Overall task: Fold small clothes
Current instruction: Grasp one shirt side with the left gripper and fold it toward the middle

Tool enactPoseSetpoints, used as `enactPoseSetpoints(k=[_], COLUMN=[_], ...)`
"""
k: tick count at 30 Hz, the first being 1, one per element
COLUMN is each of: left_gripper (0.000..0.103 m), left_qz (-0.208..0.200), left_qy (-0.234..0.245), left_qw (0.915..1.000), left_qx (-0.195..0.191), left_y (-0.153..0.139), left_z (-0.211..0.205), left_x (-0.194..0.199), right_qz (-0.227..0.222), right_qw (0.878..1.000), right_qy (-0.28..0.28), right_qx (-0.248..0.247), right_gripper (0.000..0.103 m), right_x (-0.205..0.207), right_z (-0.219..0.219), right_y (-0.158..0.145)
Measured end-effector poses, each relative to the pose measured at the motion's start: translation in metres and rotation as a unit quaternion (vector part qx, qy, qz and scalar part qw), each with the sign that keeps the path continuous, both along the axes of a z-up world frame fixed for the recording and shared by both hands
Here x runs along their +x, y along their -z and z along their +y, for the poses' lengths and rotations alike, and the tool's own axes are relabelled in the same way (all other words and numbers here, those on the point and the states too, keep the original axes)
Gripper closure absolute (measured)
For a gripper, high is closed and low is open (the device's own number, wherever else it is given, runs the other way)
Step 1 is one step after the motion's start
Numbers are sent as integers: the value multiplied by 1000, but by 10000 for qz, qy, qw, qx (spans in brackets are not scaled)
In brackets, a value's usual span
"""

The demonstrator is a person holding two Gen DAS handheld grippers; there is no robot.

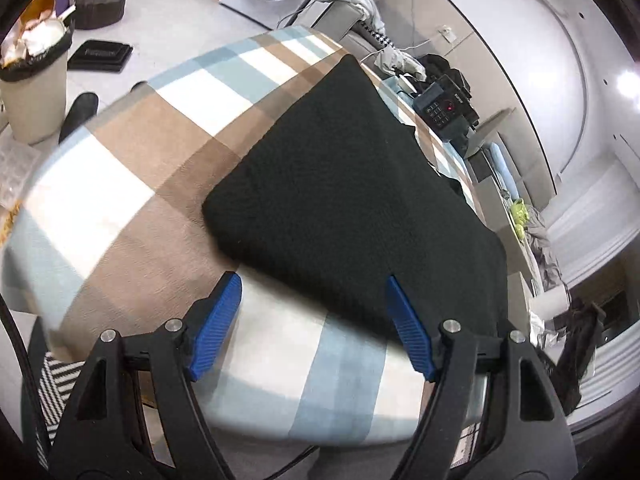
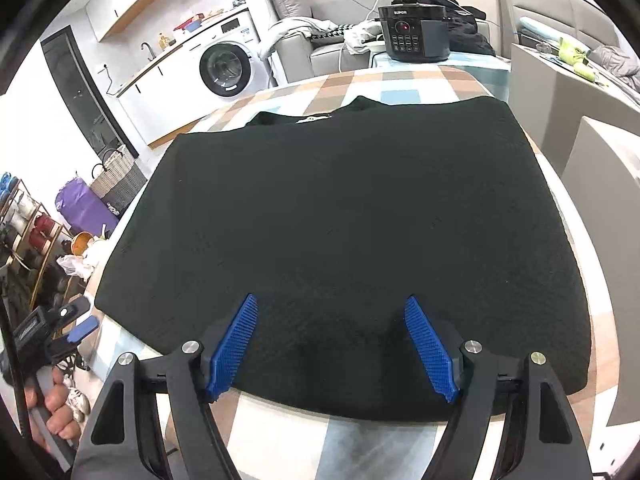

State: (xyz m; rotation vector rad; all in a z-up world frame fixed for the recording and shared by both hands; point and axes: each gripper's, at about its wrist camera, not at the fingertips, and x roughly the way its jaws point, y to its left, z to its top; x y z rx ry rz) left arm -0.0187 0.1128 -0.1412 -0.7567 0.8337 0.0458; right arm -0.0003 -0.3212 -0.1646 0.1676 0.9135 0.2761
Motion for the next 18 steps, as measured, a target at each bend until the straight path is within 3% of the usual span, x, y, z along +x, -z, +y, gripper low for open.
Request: enactPoseSetpoints(k=[5,7,8,9,11,14,18], left_gripper=[32,40,48,63,79,86,87], left_qz=[-106,16,37,23,-24,-202,-468], left_qy=[-411,-759,-847,-901,-944,-992,-1163], left_qw=[9991,9970,9963,9956,9944,9929,9898], left_qx=[-46,115,167,255,470,626,677], left_y=[5,5,5,4,2,-3,-14], left_z=[1,-2,-4,-7,-13,-18,-4], left_x=[28,41,46,52,61,66,54], right_qz=[58,97,104,111,116,117,122], right_qw=[9999,9997,9997,9996,9993,9992,9991], right_qy=[96,186,210,239,310,351,360], right_qx=[-75,-114,-120,-129,-142,-179,-199], right_gripper=[25,25,25,25,25,25,25], right_x=[-6,-7,-7,-7,-6,-6,-3], right_z=[-6,-10,-12,-13,-17,-19,-20], right_y=[2,4,4,5,5,5,6])
